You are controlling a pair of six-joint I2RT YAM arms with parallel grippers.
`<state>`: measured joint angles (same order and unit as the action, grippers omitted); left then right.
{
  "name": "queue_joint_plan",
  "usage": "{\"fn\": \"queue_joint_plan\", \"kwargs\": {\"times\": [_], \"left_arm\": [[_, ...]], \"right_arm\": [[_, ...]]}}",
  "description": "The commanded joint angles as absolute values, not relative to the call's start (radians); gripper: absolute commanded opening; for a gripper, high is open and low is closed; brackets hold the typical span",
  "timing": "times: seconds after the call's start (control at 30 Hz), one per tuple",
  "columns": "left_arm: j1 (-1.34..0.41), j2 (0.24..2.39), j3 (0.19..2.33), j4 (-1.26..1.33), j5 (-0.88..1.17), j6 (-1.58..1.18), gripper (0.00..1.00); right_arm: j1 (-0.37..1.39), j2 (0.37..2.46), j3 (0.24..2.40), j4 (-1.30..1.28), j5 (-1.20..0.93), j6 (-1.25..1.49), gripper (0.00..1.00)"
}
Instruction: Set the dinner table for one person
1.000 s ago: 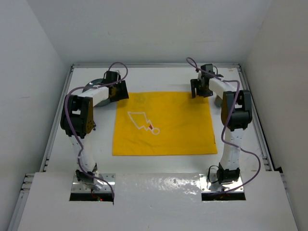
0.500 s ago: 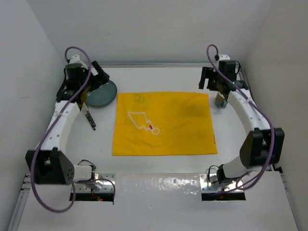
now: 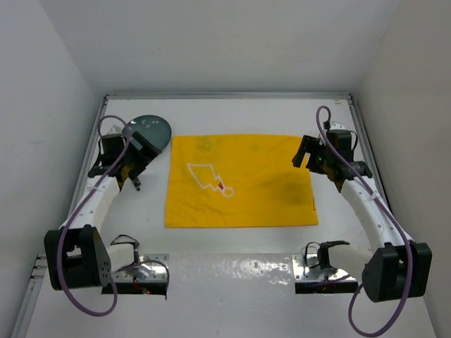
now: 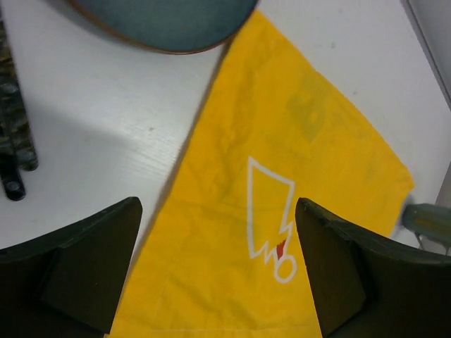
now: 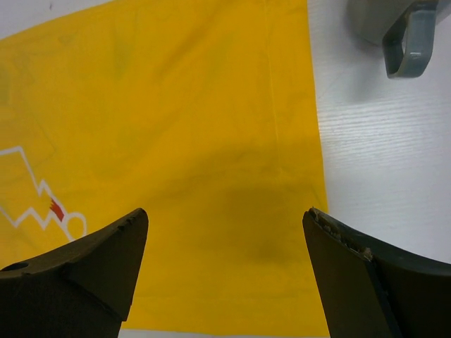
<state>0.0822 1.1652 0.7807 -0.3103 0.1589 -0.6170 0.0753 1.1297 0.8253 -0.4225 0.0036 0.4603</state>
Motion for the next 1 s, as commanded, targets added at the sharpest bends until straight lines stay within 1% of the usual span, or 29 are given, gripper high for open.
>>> {"fn": "queue_joint_plan", "kwargs": {"times": [0.0,0.07,0.13,0.17,0.27,0.3,0.53,0.7,0.83,0.97], "left_arm": [[0.193,1.177,0.706,-0.106,0.285,-0.733,0.88],[0.254,1.198,0.660,-0.051,0.307,-0.771,0.86],[0.296,1.239,0.625,0.049,0.328,-0.817,0.81],[0.308,1.258,0.617,0.104,0.330,-0.830,0.76],[0.322,1.330,0.600,0.184,0.331,-0.865,0.71],[0.324,1.371,0.600,0.227,0.336,-0.883,0.69],[0.328,1.551,0.632,0.372,0.342,-0.946,0.58],[0.331,1.667,0.649,0.439,0.347,-1.002,0.56],[0.337,1.742,0.640,0.587,0.356,-1.061,0.56],[0.337,1.839,0.667,0.656,0.345,-1.115,0.55]], "right_arm": [[0.080,1.086,0.815,-0.396,-0.037,0.518,0.90],[0.080,1.092,0.805,-0.379,-0.057,0.522,0.89],[0.080,1.112,0.819,-0.382,-0.092,0.529,0.89],[0.080,1.118,0.824,-0.399,-0.107,0.534,0.89],[0.081,1.118,0.813,-0.385,-0.156,0.545,0.89],[0.081,1.108,0.796,-0.367,-0.163,0.549,0.89],[0.081,1.092,0.776,-0.351,-0.187,0.541,0.89],[0.081,1.088,0.765,-0.341,-0.184,0.535,0.89],[0.081,1.078,0.764,-0.344,-0.183,0.522,0.89],[0.083,1.071,0.758,-0.339,-0.175,0.514,0.89]]}}
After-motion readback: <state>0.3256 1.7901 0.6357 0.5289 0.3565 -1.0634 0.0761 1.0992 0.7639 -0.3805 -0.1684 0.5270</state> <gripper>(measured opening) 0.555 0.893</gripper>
